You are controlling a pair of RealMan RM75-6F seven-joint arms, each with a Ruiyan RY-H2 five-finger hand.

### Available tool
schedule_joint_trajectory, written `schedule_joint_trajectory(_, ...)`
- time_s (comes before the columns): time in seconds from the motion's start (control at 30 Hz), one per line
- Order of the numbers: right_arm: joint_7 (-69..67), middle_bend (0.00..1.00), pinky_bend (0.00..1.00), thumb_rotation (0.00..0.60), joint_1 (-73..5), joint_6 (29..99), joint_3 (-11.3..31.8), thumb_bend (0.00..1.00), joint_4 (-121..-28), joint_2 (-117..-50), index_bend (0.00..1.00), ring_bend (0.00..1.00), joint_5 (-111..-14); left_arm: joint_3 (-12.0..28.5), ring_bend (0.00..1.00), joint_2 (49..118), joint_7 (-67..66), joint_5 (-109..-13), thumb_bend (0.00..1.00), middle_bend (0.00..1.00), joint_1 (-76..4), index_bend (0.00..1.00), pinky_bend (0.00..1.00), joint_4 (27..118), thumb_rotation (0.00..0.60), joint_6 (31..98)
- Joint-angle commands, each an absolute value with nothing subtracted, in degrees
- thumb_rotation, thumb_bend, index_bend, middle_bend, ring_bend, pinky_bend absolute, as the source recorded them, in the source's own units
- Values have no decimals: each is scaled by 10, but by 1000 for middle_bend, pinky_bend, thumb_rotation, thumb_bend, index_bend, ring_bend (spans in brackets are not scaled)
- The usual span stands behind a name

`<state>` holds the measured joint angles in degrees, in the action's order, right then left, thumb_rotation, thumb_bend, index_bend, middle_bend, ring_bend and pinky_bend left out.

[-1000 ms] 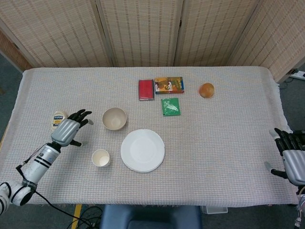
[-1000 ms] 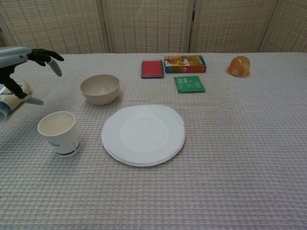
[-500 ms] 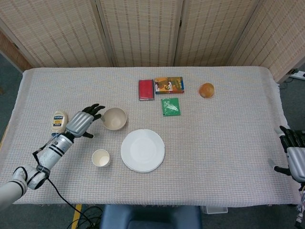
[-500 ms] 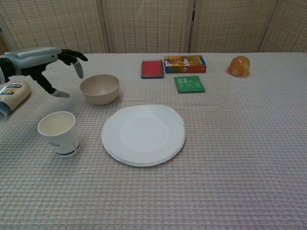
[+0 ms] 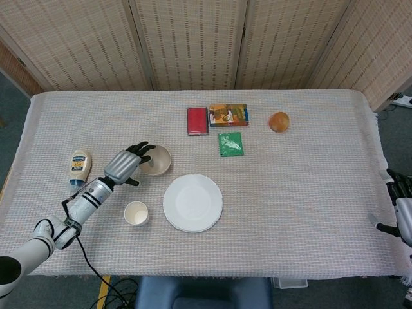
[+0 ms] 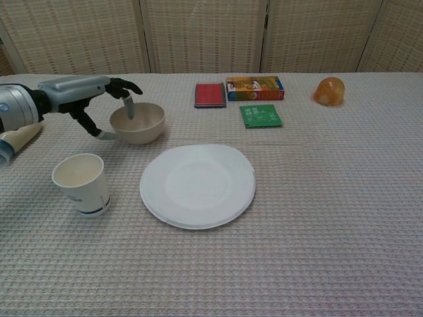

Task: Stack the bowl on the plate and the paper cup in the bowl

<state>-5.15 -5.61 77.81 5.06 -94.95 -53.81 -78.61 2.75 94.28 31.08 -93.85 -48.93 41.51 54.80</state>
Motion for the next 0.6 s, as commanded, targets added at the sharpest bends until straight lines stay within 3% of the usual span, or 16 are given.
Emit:
schedule_joint_trajectory(0.03, -54, 16, 0, 600, -55, 781, 51, 259, -950, -537, 0, 0, -786, 17, 30, 955, 326, -942, 291, 135, -498, 435, 202, 395, 600, 541)
schedule_joint_trajectory(0.6, -65, 16, 0, 600, -54, 778, 58, 259, -942, -536, 0, 0, -773, -13, 30, 1028, 391, -949, 364, 158, -506, 590, 202, 267, 600, 565)
